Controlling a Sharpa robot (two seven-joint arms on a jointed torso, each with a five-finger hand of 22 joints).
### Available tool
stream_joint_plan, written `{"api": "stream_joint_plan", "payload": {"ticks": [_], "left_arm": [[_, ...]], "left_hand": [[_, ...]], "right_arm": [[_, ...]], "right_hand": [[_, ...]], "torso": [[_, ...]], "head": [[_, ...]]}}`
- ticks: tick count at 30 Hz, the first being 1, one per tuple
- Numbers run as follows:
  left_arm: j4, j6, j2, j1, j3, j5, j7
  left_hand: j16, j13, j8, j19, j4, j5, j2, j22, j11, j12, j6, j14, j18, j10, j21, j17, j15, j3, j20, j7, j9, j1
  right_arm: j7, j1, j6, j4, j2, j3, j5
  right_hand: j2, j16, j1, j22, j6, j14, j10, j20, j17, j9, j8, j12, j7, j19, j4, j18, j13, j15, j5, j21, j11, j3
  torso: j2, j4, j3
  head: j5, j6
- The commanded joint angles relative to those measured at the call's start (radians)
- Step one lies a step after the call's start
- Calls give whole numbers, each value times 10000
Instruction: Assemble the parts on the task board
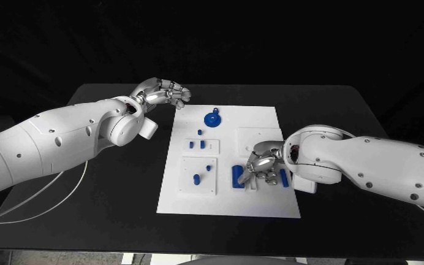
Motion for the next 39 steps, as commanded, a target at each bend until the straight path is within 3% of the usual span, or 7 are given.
{"api": "stream_joint_plan", "payload": {"ticks": [1, 5, 16, 26, 30, 33, 39], "left_arm": [[10, 126, 13, 8, 5, 61, 72], [5, 122, 21, 8, 5, 61, 71], [5, 134, 2, 8, 4, 61, 62], [-9, 145, 18, 8, 3, 61, 60], [-15, 140, 25, 8, 2, 61, 64], [-19, 141, 35, 8, 2, 61, 70], [-45, 158, 62, 7, 1, 61, 73]], "left_hand": [[-45, 12, 38, 32, 59, -17, -20, 13, -17, 48, -58, 52, 141, -74, -43, 18, 49, 3, 26, 70, -16, -73], [-46, 13, 40, 33, 61, -17, -18, 15, -17, 48, -59, 53, 141, -73, -44, 19, 49, 3, 26, 70, -18, -74], [-49, 14, 46, 34, 68, -18, -15, 18, -17, 48, -59, 54, 140, -73, -47, 24, 49, 2, 27, 70, -23, -80], [-52, 14, 50, 36, 78, -17, -4, 22, -17, 49, -60, 55, 140, -73, -50, 29, 50, 2, 27, 70, -27, -86], [-53, 14, 52, 37, 80, -16, -2, 23, -18, 49, -61, 56, 140, -73, -51, 31, 49, 3, 27, 70, -29, -86], [-54, 14, 54, 37, 81, -16, -2, 24, -18, 49, -61, 56, 141, -73, -52, 32, 49, 3, 27, 70, -30, -86], [-56, 15, 57, 37, 81, -16, -2, 27, -18, 49, -62, 57, 141, -73, -54, 36, 49, 2, 27, 70, -34, -85]], "right_arm": [[-46, -69, 50, -40, 80, -31, -337], [7, -127, 30, -46, 198, -31, -1112], [29, -148, 52, -77, 111, -31, -1035], [219, -150, -255, -13, -37, -30, -445], [557, -147, -530, 141, -241, -25, 113], [891, -103, -575, 228, -378, -17, 438], [1166, 109, -337, 165, -588, 166, 926]], "right_hand": [[78, -46, -29, 117, 73, 17, 63, 61, 13, -12, -48, -64, 15, -25, 85, 213, 20, -32, -5, -4, -10, 60], [159, -53, -12, 122, 104, 28, 96, 45, 23, -11, -54, -81, 2, -15, 197, 213, 35, -46, -4, -1, -24, 328], [171, -79, -53, 138, 159, 54, 162, 64, 42, -11, -80, -144, -4, 3, 546, 213, 79, -47, -5, 13, -25, 1092], [-238, -90, -265, 156, 154, 67, 179, 85, 55, -9, -104, -173, 11, 12, 590, 213, 114, -35, -6, 42, -14, 1182], [-488, -93, -475, 160, 97, 70, 179, 82, 64, -3, -134, -186, 25, 21, 577, 213, 133, -27, -7, 57, -2, 980], [-555, -97, -549, 157, 22, 71, 181, 67, 70, -2, -172, -187, 40, 20, 538, 213, 150, -18, -7, 57, 11, 858], [-545, -99, -540, 152, -19, 73, 187, 31, 80, 11, -190, -186, 48, 27, 443, 213, 174, -13, 0, 60, 18, 752]], "torso": [[5, 2, -10], [5, 3, -8], [3, 0, -16], [-1, 8, -10], [-9, 0, -10], [-7, -3, -8], [-3, 5, -4]], "head": [[-5, 1], [-14, -4], [-7, -25], [-25, 14], [-40, 41], [-54, 58], [-122, 117]]}}
